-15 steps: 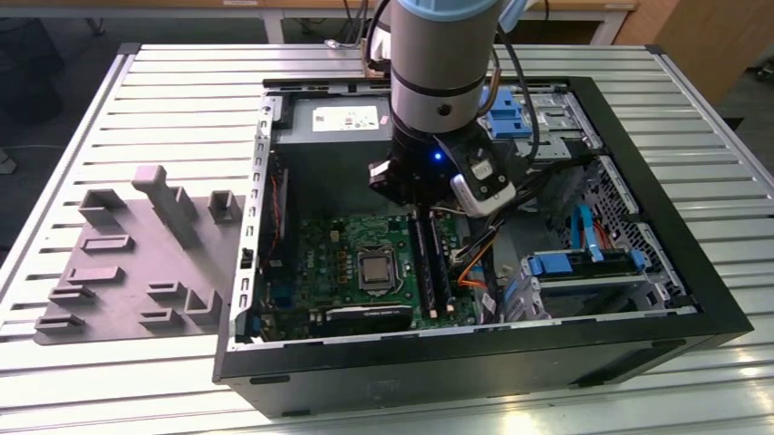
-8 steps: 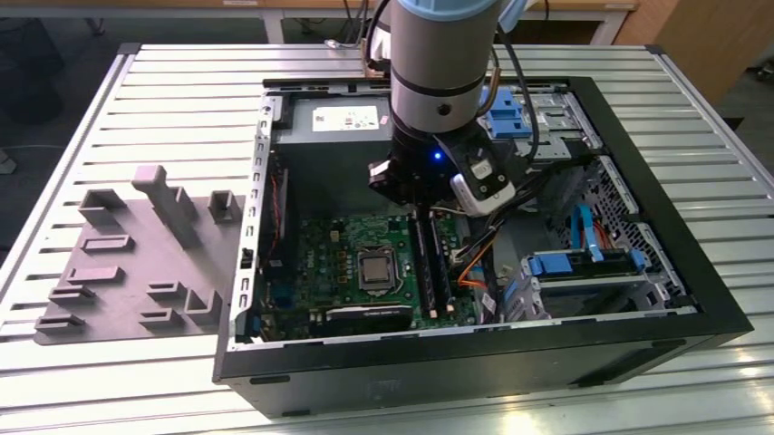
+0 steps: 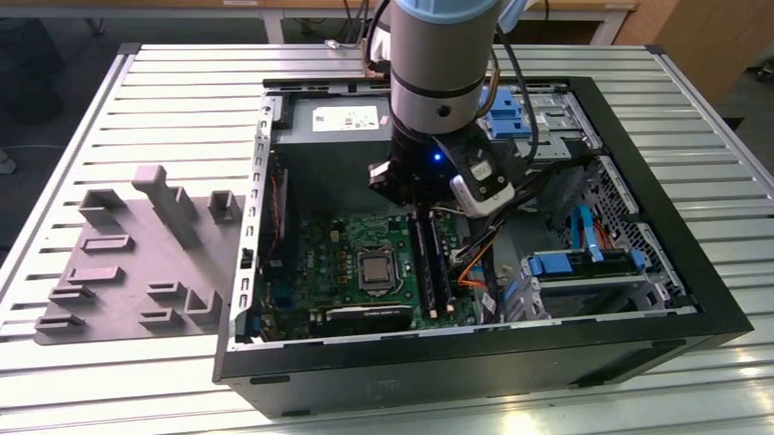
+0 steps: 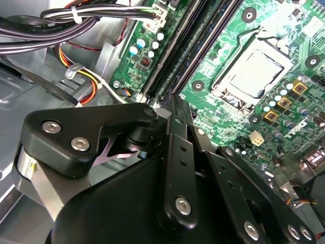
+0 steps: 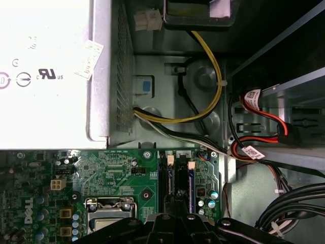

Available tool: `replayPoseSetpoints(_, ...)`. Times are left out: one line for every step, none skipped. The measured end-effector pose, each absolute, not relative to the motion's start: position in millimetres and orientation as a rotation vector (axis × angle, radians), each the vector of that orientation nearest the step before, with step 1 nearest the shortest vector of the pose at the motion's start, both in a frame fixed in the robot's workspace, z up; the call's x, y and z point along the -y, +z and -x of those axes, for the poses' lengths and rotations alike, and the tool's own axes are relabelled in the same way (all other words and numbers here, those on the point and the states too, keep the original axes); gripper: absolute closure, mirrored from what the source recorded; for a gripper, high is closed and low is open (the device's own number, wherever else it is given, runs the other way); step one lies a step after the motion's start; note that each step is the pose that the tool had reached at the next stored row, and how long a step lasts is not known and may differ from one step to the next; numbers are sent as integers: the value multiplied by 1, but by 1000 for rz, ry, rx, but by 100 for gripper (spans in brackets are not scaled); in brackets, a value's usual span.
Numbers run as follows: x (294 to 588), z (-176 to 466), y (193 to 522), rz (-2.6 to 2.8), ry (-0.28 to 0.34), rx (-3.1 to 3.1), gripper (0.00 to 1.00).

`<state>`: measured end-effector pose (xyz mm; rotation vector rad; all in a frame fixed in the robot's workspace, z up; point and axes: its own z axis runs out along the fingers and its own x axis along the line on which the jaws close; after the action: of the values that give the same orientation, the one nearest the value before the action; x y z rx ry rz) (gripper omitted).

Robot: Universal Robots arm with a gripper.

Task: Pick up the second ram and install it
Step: 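Press down the second ram until it locks into place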

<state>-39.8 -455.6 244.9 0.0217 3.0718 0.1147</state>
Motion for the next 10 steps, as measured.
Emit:
replayPoseSetpoints(456,40,244,-22,115,-3072,89)
replayPoseSetpoints(456,40,244,-22,115,-3072,89)
replayPoseSetpoints(456,40,244,-22,115,-3072,89)
replayPoseSetpoints(455,40,244,-22,115,-3072,89)
replayPoseSetpoints(455,40,243,-22,115,-3072,89)
replayPoseSetpoints(455,40,243,-22,115,-3072,89)
replayPoseSetpoints(455,40,243,-22,115,-3072,89)
replayPoseSetpoints(454,40,243,-22,115,-3072,89)
replayPoseSetpoints(454,40,243,-22,115,-3072,89)
replayPoseSetpoints(454,40,243,-22,115,-3072,89)
